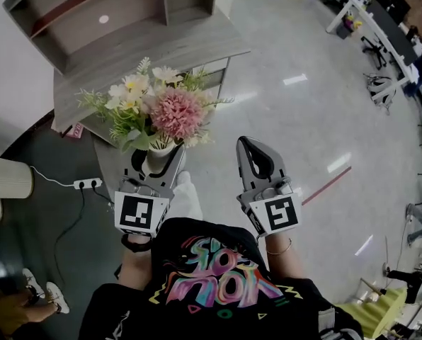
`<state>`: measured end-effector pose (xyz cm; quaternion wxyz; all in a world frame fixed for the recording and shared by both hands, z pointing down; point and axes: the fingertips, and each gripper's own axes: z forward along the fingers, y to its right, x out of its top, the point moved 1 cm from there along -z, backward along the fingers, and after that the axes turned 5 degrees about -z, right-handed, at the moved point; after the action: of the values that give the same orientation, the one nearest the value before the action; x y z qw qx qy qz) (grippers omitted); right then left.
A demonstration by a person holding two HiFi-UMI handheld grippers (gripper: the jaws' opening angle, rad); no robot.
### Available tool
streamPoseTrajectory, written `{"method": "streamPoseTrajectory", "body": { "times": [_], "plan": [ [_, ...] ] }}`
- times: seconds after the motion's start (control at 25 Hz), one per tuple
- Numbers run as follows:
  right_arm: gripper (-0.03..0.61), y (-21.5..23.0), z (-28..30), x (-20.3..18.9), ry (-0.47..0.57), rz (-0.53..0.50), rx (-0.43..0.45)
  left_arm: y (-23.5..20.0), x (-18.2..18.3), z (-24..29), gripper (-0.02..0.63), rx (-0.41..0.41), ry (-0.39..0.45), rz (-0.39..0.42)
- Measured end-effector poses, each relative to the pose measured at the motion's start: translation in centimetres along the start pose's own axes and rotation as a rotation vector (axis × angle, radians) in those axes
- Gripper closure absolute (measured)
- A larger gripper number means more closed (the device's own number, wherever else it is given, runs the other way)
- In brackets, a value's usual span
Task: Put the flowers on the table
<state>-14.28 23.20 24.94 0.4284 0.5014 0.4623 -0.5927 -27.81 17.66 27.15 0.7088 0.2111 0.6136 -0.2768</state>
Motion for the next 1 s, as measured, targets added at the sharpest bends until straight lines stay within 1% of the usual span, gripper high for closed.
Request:
{"method": "streamPoseTrajectory", "body": {
  "times": [0.08, 0.16, 0.28, 0.44, 0.6, 0.72, 0.76, 0.8, 0.88, 0.92, 1.0],
  "plan": [
    [0.561, 0.2, -0.3, -0.8, -0.035, -0.024, -0.004, 0.0, 0.4, 0.0, 0.347, -0.001, 0.021, -0.004],
    [0.561, 0.2, -0.3, -0.8, -0.013, -0.035, 0.007, 0.1, 0.8, 0.0, 0.347, 0.000, 0.036, -0.007],
    [0.561, 0.5, 0.2, -0.2, 0.013, -0.021, 0.000, 0.1, 0.7, 0.0, 0.347, 0.006, 0.027, 0.001],
    [0.561, 1.0, 0.2, -1.0, -0.005, -0.030, 0.019, 0.0, 0.1, 0.1, 0.347, 0.012, 0.004, 0.012],
    [0.561, 1.3, 0.5, -0.7, 0.005, -0.028, 0.011, 0.0, 0.9, 0.4, 0.348, 0.015, 0.057, -0.011],
    [0.561, 1.5, 0.1, -0.9, -0.061, -0.026, -0.012, 0.2, 0.6, 0.1, 0.347, 0.000, 0.035, -0.014],
    [0.561, 1.4, 0.0, -0.7, -0.053, -0.023, -0.016, 0.2, 0.5, 0.0, 0.347, -0.006, 0.024, -0.010],
    [0.561, 1.3, 0.0, -0.3, -0.024, -0.020, -0.016, 0.1, 0.5, -0.1, 0.347, -0.010, 0.017, -0.006],
    [0.561, 1.2, 0.1, 0.3, 0.016, -0.019, -0.015, 0.0, 0.9, -0.1, 0.348, -0.005, 0.045, -0.026],
    [0.561, 1.2, 0.1, 0.1, 0.012, -0.023, -0.014, 0.0, 1.2, 0.0, 0.347, -0.001, 0.064, -0.041],
    [0.561, 1.4, 0.0, -0.5, -0.014, -0.036, -0.011, 0.1, 1.3, 0.0, 0.347, -0.001, 0.070, -0.052]
  ]
}}
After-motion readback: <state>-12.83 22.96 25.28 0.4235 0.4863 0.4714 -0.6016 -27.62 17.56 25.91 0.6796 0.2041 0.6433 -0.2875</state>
